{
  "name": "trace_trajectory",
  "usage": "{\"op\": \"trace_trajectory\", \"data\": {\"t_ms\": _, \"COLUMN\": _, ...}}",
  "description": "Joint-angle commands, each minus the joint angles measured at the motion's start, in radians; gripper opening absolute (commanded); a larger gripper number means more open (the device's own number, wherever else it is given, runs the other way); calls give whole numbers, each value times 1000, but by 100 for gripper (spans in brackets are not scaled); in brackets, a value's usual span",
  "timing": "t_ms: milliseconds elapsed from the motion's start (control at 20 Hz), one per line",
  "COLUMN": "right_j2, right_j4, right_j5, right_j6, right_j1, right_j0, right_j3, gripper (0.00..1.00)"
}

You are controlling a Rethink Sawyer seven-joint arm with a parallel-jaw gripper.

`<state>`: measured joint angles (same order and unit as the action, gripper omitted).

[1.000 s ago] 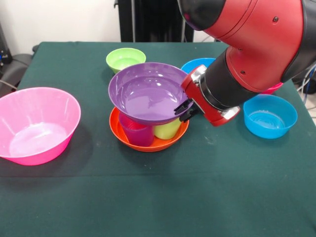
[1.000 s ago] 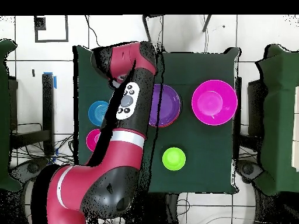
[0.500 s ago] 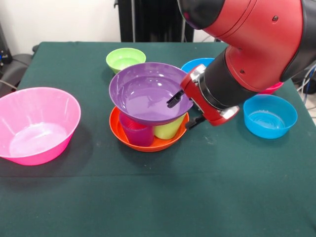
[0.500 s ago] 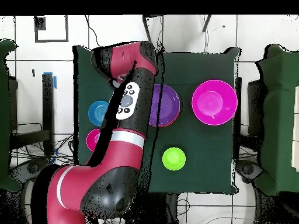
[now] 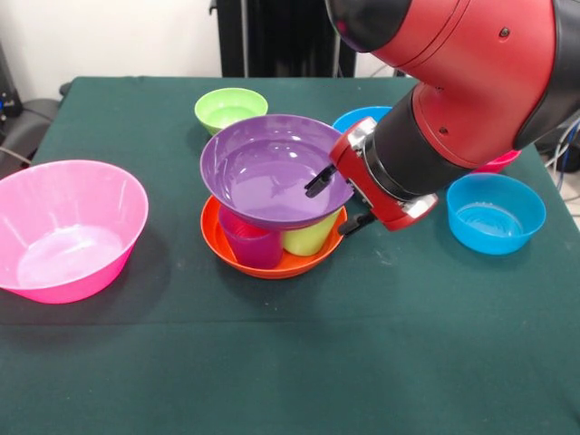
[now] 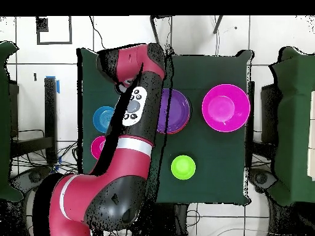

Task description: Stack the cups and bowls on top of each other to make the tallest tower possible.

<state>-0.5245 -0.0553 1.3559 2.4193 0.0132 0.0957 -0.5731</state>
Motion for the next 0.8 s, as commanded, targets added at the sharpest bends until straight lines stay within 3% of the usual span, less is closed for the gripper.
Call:
{"op": "trace_trajectory", "data": {"t_ms": 50, "right_j2": 68, "right_j4": 32, "right_j5": 46, "right_j6": -85, "right_j1": -4, "right_j0": -21, "right_j3": -11, "gripper": 100}}
{"op": "trace_trajectory", "data": {"t_ms": 250, "right_j2": 119, "right_j4": -2, "right_j5": -10, "right_j6": -89, "right_j1": 22, "right_j0": -42, "right_j3": 14, "gripper": 100}}
{"op": "trace_trajectory", "data": {"t_ms": 800, "right_j2": 140, "right_j4": -58, "right_j5": 85, "right_j6": -131, "right_j1": 25, "right_j0": -79, "right_j3": 119, "gripper": 100}}
